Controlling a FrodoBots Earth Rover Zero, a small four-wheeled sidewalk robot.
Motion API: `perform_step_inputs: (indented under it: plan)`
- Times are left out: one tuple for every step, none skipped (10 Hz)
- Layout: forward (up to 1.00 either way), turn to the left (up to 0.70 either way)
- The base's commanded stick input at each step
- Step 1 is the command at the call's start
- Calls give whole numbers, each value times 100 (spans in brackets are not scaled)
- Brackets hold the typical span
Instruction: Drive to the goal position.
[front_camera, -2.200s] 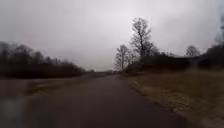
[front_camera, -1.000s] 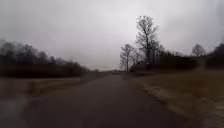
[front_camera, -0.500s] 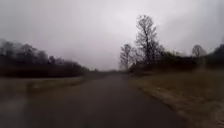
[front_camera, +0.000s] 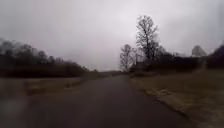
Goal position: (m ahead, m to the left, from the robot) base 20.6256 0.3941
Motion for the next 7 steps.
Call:
perform_step_inputs:
  plan:
    - [70,0]
    - [70,0]
    - [70,0]
    - [70,0]
    - [70,0]
    - [70,0]
    - [70,0]
